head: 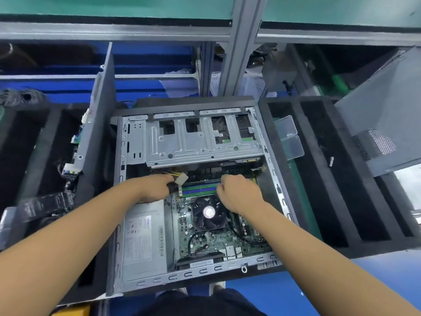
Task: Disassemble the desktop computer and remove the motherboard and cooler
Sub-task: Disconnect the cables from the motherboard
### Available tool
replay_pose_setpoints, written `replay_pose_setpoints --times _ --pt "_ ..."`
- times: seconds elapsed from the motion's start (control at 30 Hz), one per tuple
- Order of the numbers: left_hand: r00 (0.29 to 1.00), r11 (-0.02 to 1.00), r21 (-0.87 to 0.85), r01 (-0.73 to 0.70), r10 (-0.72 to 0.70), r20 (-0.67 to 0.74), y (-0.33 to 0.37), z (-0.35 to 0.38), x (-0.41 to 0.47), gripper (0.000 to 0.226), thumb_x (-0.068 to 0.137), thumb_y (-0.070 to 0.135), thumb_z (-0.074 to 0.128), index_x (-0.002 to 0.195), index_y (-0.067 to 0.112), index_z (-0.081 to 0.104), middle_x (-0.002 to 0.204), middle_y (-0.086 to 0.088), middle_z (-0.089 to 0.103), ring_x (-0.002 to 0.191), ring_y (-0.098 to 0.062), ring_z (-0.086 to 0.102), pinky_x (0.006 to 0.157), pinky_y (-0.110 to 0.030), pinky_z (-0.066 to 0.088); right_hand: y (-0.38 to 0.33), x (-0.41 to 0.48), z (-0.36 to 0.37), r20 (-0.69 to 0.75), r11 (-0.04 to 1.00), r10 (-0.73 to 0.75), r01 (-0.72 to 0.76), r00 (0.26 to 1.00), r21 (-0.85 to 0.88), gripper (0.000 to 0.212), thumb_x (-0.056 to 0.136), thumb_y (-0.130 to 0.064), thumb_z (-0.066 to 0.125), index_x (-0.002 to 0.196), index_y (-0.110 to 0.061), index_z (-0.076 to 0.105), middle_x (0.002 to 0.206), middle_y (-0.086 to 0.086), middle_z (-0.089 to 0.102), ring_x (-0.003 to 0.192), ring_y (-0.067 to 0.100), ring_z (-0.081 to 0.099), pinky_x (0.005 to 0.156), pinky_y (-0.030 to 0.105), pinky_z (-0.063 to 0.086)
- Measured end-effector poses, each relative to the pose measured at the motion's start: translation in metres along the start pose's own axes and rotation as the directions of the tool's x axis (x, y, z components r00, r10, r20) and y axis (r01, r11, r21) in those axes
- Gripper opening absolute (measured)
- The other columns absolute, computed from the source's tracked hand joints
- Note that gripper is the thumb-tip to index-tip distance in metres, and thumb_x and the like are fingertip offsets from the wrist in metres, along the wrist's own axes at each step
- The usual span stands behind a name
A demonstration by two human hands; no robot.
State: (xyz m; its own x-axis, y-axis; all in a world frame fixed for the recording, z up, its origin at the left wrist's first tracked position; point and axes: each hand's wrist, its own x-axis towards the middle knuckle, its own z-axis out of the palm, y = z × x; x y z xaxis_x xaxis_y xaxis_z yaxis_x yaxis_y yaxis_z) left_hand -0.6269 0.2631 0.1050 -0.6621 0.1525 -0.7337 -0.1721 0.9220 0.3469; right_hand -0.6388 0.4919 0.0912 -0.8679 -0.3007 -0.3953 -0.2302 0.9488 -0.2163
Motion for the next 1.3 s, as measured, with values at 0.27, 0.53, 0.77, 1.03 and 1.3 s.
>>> replay_pose_setpoints --times 0.27,0.53,0.77,1.03,1.3 --pt "0.986 0.970 0.234 -0.066 0.027 0.167 0.005 -0.006 -0.014 0.030 0.103 0.014 0.040 0.120 0.003 0.062 0.123 -0.013 0.061 0.097 -0.021 0.050 0.079 -0.028 0.041 -0.049 0.051 0.014 0.084 0.985 -0.171 0.167 0.982 0.052 0.025 0.102 -0.022 0.042 0.097 -0.006 0.061 0.096 0.014 0.066 0.086 0.034 0.062 0.074 0.038 0.052" --pt "0.983 0.969 0.239 -0.064 0.020 0.181 0.000 0.001 -0.005 0.023 0.101 0.002 0.032 0.101 0.002 0.054 0.099 -0.017 0.051 0.086 -0.022 0.040 0.077 -0.034 0.034 -0.070 0.067 0.026 0.102 0.952 -0.296 0.302 0.950 -0.046 0.025 0.098 -0.020 0.045 0.077 -0.023 0.032 0.070 0.001 0.045 0.068 0.027 0.047 0.064 0.035 0.040" --pt "0.989 0.987 0.160 0.007 -0.031 0.145 0.005 0.001 -0.002 0.027 0.101 0.021 0.039 0.079 0.017 0.054 0.076 -0.001 0.046 0.064 -0.011 0.037 0.061 -0.029 0.032 -0.083 0.084 0.020 0.304 0.958 -0.267 0.287 0.914 -0.024 0.041 0.101 -0.038 0.046 0.136 -0.019 0.047 0.134 0.011 0.054 0.118 0.034 0.054 0.084 0.041 0.046" --pt "0.976 0.978 -0.051 0.201 -0.195 0.099 -0.003 0.004 0.005 0.013 0.088 0.027 0.048 0.089 0.016 0.053 0.101 -0.008 0.054 0.084 -0.016 0.052 0.074 -0.032 0.042 -0.085 0.088 0.022 0.339 0.973 -0.182 0.218 0.923 -0.071 0.044 0.103 -0.037 0.041 0.144 -0.022 0.040 0.149 0.013 0.043 0.129 0.037 0.048 0.097 0.046 0.043" --pt "0.974 0.983 0.004 0.185 -0.184 0.132 0.001 0.000 0.003 0.031 0.094 0.026 0.045 0.110 0.006 0.062 0.122 -0.009 0.056 0.104 -0.022 0.059 0.087 -0.041 0.046 -0.063 0.078 0.006 0.251 0.940 -0.339 0.336 0.907 0.058 0.046 0.105 -0.040 0.038 0.144 -0.018 0.043 0.147 0.015 0.047 0.128 0.034 0.049 0.095 0.038 0.041"
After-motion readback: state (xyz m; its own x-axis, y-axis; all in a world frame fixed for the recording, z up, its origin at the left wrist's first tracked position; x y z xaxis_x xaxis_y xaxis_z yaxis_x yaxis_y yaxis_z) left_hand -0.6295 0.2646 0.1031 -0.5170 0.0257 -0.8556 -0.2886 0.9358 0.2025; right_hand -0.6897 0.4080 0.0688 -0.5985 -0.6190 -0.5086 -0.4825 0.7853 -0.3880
